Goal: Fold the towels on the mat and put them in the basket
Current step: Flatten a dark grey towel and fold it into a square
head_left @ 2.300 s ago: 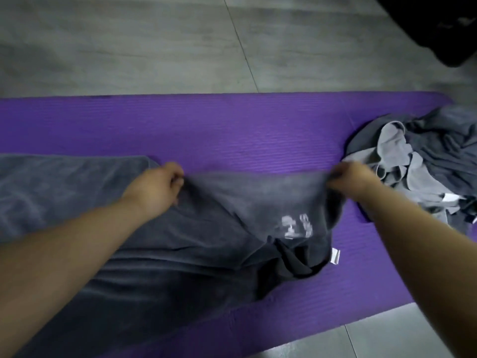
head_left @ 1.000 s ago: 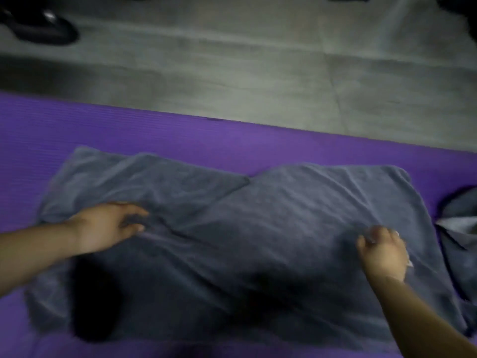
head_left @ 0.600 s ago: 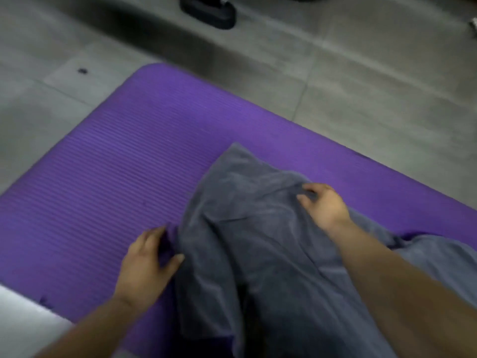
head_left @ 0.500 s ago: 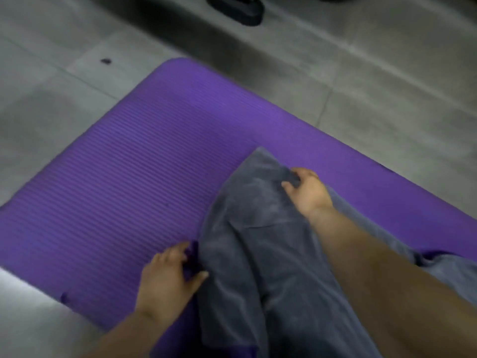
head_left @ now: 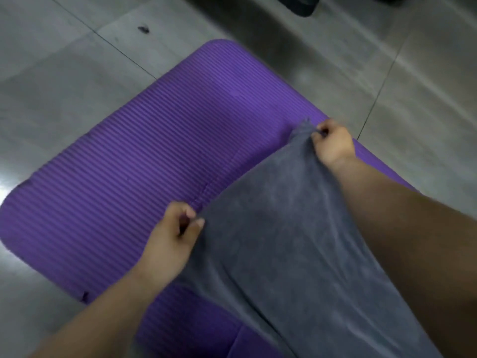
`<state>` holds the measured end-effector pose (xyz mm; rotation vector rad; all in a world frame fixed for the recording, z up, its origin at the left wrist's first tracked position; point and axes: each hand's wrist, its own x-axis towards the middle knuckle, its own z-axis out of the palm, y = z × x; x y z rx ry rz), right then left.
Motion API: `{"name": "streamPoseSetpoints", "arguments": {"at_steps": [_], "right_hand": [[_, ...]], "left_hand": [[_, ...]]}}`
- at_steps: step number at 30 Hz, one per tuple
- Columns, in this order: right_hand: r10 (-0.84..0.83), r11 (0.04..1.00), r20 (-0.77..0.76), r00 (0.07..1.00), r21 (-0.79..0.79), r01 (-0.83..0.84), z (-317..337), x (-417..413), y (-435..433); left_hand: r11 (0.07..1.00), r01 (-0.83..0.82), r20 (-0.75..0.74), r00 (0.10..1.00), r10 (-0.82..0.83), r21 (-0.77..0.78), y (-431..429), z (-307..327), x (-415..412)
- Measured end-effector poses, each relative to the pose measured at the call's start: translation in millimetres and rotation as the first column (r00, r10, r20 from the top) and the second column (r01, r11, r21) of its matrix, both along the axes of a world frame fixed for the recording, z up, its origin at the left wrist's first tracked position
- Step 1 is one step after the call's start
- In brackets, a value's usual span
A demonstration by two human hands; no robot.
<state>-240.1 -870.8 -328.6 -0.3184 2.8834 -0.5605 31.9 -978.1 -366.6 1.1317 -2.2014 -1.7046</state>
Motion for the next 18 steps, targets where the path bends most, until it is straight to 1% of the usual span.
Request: {"name": "streamPoseSetpoints", "arguments": {"at_steps": [2, 3, 5, 7, 8, 9, 10, 11, 12, 13, 14, 15, 16, 18], "right_hand": [[0.009, 0.997, -0.074, 0.997, -0.077, -0.015, 16, -12, -18], [0.006, 0.995, -0.094, 0.996, -0.097, -0.015, 23, -15, -24], [0.006, 0.996, -0.091, 0.996, -0.084, -0.014, 31, -17, -29], [0.025, 0.999, -0.071, 0.997, -0.045, -0.028, 33, -8, -26], [0.063, 0.997, -0.093, 0.994, -0.034, -0.067, 33, 1, -23], [0.139, 0.990, -0.125, 0.982, -0.018, -0.142, 32, 13, -20], [0.234, 0.972, -0.148, 0.961, -0.001, -0.237, 31, 29, -16], [0.334, 0.941, -0.136, 0.933, -0.010, -0.338, 30, 46, -12], [0.421, 0.902, -0.099, 0.902, -0.066, -0.428, 30, 65, -8], [0.488, 0.861, -0.035, 0.872, -0.143, -0.488, 30, 85, -4], [0.542, 0.822, 0.019, 0.840, -0.216, -0.526, 30, 103, 1], [0.572, 0.795, 0.045, 0.819, -0.278, -0.539, 32, 119, 6], [0.588, 0.772, 0.053, 0.807, -0.335, -0.540, 32, 131, 11], [0.564, 0.767, 0.123, 0.817, -0.446, -0.462, 31, 145, 23]], "left_hand": [[0.995, -0.058, -0.064, 0.997, 0.053, -0.081, -25, 4, -18], [0.991, -0.078, -0.071, 0.995, 0.070, -0.105, -36, 6, -26], [0.988, -0.079, -0.020, 0.997, 0.077, -0.134, -52, 6, -36], [0.975, -0.033, 0.077, 0.996, 0.051, -0.219, -60, 2, -36], [0.964, -0.031, 0.081, 0.995, 0.054, -0.266, -61, 3, -33], [0.961, -0.049, 0.039, 0.997, 0.062, -0.271, -61, 5, -29], [0.967, -0.071, -0.044, 0.997, 0.063, -0.243, -57, 10, -26], [0.980, -0.066, -0.146, 0.988, 0.039, -0.190, -51, 19, -25], [0.983, -0.023, -0.249, 0.968, -0.024, -0.184, -43, 30, -26], [0.969, 0.070, -0.317, 0.937, -0.145, -0.238, -35, 38, -29], [0.930, 0.175, -0.334, 0.899, -0.285, -0.322, -28, 42, -34], [0.876, 0.263, -0.316, 0.858, -0.404, -0.405, -23, 42, -40], [0.808, 0.349, -0.261, 0.821, -0.508, -0.475, -19, 42, -46], [0.678, 0.462, -0.135, 0.762, -0.634, -0.572, -16, 44, -54]]}}
